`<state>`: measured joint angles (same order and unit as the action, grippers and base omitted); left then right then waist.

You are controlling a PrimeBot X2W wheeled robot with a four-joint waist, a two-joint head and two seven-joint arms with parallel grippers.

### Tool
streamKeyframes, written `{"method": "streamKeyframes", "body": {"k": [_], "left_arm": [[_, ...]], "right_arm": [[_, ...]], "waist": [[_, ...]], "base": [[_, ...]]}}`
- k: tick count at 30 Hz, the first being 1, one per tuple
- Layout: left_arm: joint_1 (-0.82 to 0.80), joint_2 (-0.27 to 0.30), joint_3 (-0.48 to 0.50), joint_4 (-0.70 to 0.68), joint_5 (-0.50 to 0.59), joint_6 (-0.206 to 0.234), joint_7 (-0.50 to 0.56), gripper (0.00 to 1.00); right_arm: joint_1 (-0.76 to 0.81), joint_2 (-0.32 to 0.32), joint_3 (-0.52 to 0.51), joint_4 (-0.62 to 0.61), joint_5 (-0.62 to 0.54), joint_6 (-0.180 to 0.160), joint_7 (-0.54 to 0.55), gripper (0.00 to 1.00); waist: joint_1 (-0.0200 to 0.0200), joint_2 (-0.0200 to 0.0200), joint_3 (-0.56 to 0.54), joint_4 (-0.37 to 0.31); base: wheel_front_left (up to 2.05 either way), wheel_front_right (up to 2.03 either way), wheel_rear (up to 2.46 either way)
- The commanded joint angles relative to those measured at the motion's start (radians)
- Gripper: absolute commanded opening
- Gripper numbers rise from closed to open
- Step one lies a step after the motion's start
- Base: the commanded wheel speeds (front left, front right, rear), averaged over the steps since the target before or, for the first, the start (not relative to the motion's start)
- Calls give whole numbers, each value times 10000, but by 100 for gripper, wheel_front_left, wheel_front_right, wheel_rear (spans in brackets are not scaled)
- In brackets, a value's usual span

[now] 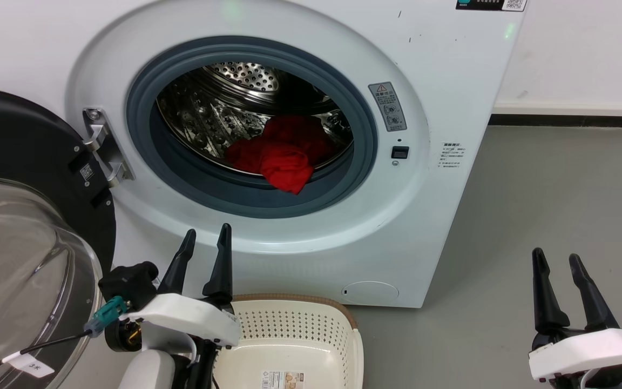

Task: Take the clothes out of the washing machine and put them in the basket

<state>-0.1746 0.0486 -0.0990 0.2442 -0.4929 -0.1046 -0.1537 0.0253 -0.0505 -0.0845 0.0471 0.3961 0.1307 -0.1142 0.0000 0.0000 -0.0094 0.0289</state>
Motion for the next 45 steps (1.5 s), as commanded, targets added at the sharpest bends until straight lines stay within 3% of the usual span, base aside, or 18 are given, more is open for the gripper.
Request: {"method": "streamKeyframes", "body": {"k": [1,45], "left_arm": [[-250,22,-65,-48,263,40,-86,100],[-503,72,-360,569,4047,378,-1010,100]], "right_arm": [[21,-3,-2,-144,-255,1,-79,100],[402,5,-120,-354,-3796,-1,-309,100]], "waist": [[0,0,-5,13],[0,0,25,186]], "base": [[0,0,0],[0,0,0]]}}
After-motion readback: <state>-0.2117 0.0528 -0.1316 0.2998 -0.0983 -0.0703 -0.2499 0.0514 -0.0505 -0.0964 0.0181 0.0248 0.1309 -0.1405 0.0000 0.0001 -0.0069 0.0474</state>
